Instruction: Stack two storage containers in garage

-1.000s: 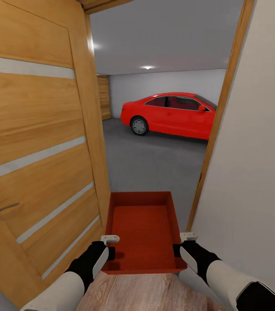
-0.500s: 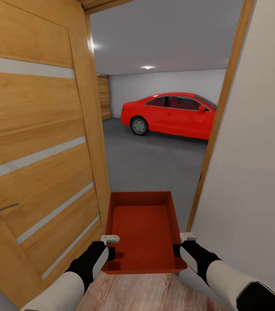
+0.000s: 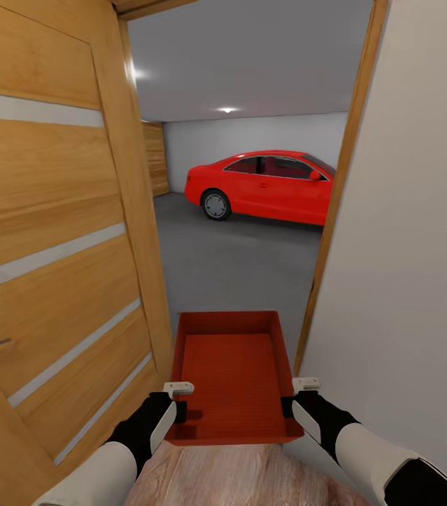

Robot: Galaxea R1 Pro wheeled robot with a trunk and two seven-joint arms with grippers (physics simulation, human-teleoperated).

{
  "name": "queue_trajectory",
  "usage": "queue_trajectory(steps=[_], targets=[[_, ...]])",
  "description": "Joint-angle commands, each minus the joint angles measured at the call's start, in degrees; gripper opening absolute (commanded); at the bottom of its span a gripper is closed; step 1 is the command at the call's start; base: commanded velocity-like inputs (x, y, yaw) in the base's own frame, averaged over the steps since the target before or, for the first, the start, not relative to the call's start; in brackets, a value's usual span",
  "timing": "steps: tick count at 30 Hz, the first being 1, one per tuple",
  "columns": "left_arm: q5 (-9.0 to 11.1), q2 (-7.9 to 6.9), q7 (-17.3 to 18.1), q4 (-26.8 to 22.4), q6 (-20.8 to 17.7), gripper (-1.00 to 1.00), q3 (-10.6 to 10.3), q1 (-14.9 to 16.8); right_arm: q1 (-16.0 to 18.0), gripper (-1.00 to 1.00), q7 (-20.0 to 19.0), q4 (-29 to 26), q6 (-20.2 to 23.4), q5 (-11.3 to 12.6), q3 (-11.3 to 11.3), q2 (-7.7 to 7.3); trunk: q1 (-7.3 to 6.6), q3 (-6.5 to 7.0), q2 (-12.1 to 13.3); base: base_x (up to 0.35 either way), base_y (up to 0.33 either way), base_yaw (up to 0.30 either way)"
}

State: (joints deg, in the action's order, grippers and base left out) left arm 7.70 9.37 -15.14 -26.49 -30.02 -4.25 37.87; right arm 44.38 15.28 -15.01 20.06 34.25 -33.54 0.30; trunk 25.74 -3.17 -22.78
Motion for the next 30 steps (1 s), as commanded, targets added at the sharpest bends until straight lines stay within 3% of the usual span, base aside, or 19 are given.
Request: queue_trajectory(steps=[1,9,24,30], targets=[[-1.0,-0.14,-1.1,1.3,-0.7,-1.0,-0.6,0.0,0.1,-1.0,0.2,-1.2,0.0,1.0,-1.3,-0.04,0.04,-0.13,-0.1,0.0,0.0,-0.237],[-1.0,-0.23,-1.0,1.3,-0.8,-1.0,-0.6,0.0,0.1,-1.0,0.2,-1.2,0.0,1.0,-1.3,-0.04,0.04,-0.13,-0.1,0.016,0.027,-0.11],[-1.0,-0.23,-1.0,1.3,-0.8,-1.0,-0.6,0.0,0.1,-1.0,0.2,-1.2,0.0,1.0,-1.3,-0.04,0.04,-0.13,-0.1,0.158,0.273,-0.001],[-1.0,-0.21,-1.1,1.3,-0.7,-1.0,-0.6,0.0,0.1,-1.0,0.2,-1.2,0.0,1.0,-1.3,-0.04,0.04,-0.13,-0.1,0.056,0.071,-0.134]])
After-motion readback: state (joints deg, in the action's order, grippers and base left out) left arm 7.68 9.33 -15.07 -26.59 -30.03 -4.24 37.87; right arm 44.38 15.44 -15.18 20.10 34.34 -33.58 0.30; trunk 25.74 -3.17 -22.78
